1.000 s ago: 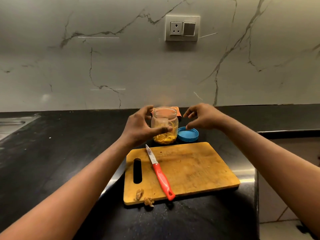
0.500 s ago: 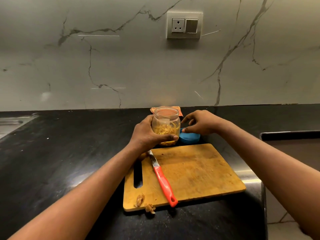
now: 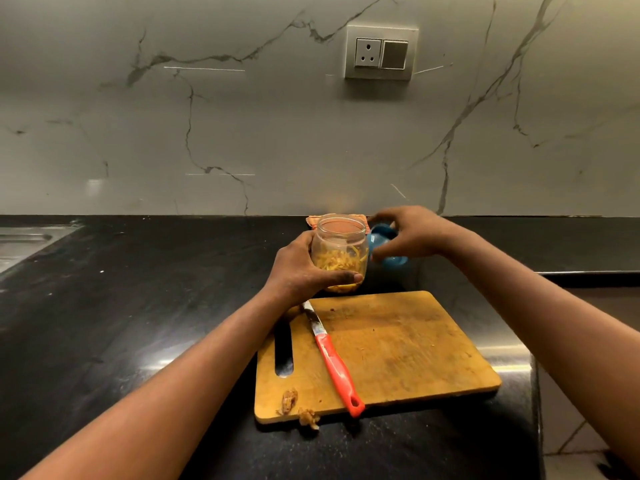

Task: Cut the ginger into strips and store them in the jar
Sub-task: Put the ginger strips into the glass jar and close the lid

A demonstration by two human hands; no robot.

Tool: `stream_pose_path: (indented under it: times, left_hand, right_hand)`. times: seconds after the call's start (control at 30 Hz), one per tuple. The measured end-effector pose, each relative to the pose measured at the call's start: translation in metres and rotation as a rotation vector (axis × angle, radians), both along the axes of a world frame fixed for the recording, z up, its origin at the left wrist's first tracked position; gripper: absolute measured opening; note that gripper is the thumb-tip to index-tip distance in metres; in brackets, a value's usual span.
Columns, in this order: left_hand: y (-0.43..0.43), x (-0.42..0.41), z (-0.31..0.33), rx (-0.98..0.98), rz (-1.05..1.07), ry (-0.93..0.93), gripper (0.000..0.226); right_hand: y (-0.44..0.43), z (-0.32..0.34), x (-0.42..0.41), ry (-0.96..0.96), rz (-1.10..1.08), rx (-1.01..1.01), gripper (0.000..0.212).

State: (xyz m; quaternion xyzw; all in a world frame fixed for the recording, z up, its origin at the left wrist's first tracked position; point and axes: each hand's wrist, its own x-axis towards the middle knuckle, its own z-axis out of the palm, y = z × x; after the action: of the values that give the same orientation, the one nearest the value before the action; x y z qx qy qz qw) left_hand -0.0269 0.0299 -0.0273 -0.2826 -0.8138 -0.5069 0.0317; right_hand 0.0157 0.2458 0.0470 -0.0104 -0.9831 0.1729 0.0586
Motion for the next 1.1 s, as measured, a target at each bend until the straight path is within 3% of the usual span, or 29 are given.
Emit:
stream_pose_path:
  times: [0.13,0.27,0.37,0.73,0.93,1.1]
  left_hand:
    - [0.001,0.0,0.0,0.003,0.017,-0.007,0.083]
    - [0.001,-0.001,0.001,-0.003,0.025,-0.003,0.085]
    - [-0.001,-0.001,0.001,0.011,0.011,-0.024,0.086]
    - [-0.009,-0.008,0.003,0.019,-0.082,-0.078,0.08]
    - [-0.01,-0.011,0.001,0.042,-0.121,-0.109,0.085]
    - [-0.011,-0.01,0.001,0.071,-0.153,-0.144,0.084]
  right_hand:
    - [0.005,0.02,0.005,0.422,0.023,-0.115,0.062]
    - [-0.007,0.028,0.006,0.563,0.061,-0.353,0.067]
    - [-0.017,0.028,0.011,0.471,0.159,-0.451,0.064]
    - [-0.029,0.042,0.006,0.039,0.267,-0.153,0.048]
    - [-0.056,0.079,-0.004,-0.254,0.314,0.098,0.063]
    - [-0.081,0.089,-0.009,-0.327,0.314,0.254,0.067]
